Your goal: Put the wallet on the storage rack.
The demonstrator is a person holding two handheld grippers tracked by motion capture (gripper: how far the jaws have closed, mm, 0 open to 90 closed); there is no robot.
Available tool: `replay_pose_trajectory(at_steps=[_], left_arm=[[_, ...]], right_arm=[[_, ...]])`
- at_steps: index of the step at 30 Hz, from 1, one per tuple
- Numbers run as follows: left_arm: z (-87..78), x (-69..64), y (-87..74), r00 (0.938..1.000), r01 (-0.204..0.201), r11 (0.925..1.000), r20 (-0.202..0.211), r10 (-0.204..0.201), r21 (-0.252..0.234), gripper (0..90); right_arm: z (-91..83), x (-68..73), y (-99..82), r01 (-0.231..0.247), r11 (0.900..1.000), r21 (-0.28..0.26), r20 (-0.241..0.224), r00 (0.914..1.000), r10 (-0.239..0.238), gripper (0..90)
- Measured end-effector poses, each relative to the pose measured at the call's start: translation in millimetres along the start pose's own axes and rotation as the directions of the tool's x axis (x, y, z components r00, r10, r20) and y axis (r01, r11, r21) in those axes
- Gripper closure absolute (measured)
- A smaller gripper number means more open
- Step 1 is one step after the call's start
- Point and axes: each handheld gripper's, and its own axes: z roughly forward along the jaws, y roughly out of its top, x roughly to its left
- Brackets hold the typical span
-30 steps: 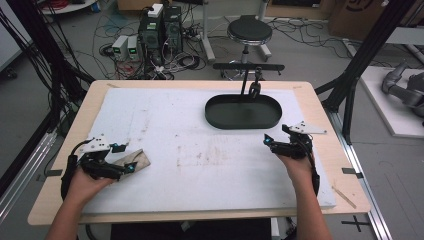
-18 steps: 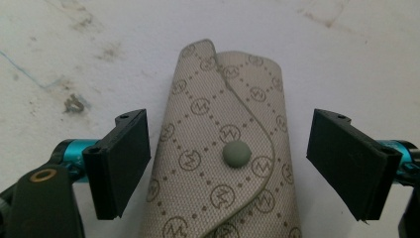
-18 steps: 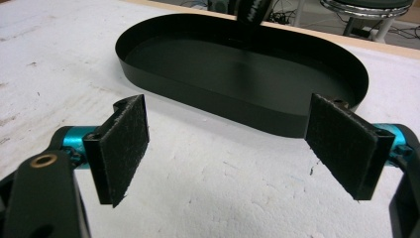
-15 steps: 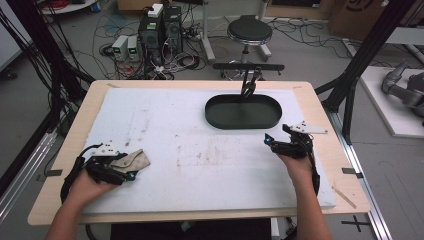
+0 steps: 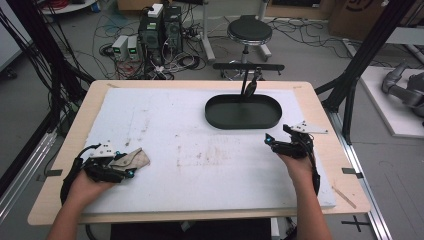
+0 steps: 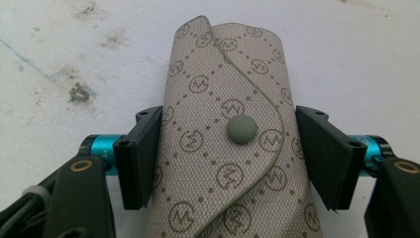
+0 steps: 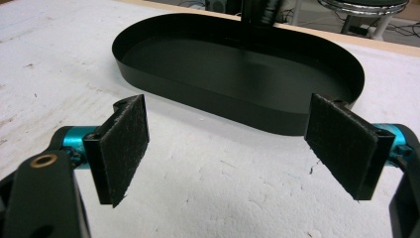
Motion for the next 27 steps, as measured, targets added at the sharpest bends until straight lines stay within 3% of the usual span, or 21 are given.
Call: replay_pose_trajectory(at_steps=[5, 15, 19, 23, 27], left_arm=[[-2.1, -0.9, 5.3, 1.0000, -0.003, 0.9999, -0.008, 0.003, 0.012, 34.7], [0.7, -7.7, 31.5, 0.9991, -0.029, 0.9986, 0.029, 0.031, -0.044, 35.4], [9.0, -8.6, 47.1, 0.9989, -0.012, 0.9963, 0.045, 0.016, -0.085, 35.6], [22.4, -10.6, 66.8, 0.9976, -0.034, 0.9956, 0.057, 0.039, -0.087, 35.7], [37.4, -13.4, 86.3, 0.9950, -0.028, 0.9935, 0.093, 0.038, -0.111, 35.8]], right_arm=[[-0.1, -0.4, -0.1, -0.003, 1.0000, 0.001, 0.001, 1.0000, 0.003, 17.8], [-3.1, 0.4, -0.6, -0.002, 1.0000, 0.000, -0.003, 1.0000, 0.002, 17.8], [-5.1, -0.2, -2.6, -0.005, 1.0000, 0.008, -0.004, 1.0000, 0.005, 17.8], [-6.4, -0.3, -3.0, -0.006, 1.0000, 0.001, -0.004, 1.0000, 0.006, 17.8], [-6.3, 1.2, -3.0, 0.000, 1.0000, 0.005, -0.009, 1.0000, 0.000, 17.8]])
